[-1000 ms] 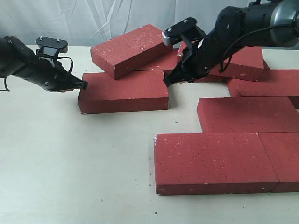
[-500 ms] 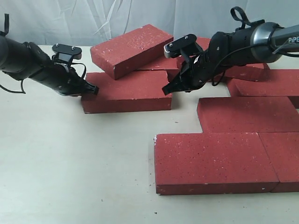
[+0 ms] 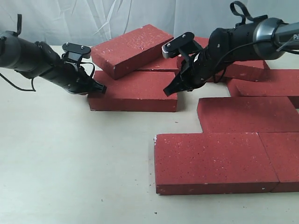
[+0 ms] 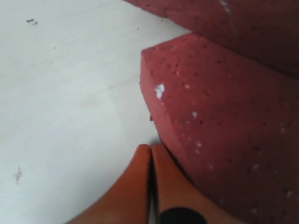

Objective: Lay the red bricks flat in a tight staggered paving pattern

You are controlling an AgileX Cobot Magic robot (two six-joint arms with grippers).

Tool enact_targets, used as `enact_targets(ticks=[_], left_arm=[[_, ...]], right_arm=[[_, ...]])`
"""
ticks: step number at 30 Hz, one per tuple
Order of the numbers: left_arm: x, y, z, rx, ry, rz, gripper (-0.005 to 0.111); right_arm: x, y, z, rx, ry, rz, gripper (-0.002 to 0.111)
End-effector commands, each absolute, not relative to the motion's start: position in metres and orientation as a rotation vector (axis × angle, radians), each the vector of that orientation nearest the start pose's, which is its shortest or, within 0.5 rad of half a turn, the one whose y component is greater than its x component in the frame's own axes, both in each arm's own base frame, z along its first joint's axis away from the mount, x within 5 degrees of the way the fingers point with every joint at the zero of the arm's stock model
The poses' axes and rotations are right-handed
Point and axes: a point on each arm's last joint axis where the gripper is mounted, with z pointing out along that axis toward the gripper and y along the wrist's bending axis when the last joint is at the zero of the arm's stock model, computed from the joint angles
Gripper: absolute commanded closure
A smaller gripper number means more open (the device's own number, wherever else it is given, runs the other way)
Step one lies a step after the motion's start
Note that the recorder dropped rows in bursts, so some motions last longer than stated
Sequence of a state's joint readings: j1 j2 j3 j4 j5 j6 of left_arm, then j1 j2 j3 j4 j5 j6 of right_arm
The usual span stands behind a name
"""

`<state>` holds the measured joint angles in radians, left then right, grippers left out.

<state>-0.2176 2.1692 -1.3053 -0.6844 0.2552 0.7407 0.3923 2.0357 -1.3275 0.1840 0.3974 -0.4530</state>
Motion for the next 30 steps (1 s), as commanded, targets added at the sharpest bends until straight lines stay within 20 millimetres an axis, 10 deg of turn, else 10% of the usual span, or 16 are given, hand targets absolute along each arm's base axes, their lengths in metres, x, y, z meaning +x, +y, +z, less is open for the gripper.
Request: enact_targets(ticks=[1, 7, 13, 30], left_arm=[[0.418, -0.116, 0.097, 0.452, 2.539, -0.302, 0.107], [0.415, -0.117, 0.12, 0.488, 2.516, -0.329, 0.107], [0.414, -0.112, 0.122, 0.537, 2.527, -0.307, 0.107], [0.407, -0.1, 0.119, 0.495, 2.643, -0.455, 0.107]], right_arm=[[0.384, 0.164, 0.177, -0.934, 2.433, 0.108, 0.109], [0.355, 0.174, 0.208, -1.008, 2.501, 0.24, 0.109], [0.333, 0.215, 0.189, -1.398, 2.371, 0.392, 0.109], [0.351, 0.234, 0.152, -1.337, 2.269, 0.269, 0.109]])
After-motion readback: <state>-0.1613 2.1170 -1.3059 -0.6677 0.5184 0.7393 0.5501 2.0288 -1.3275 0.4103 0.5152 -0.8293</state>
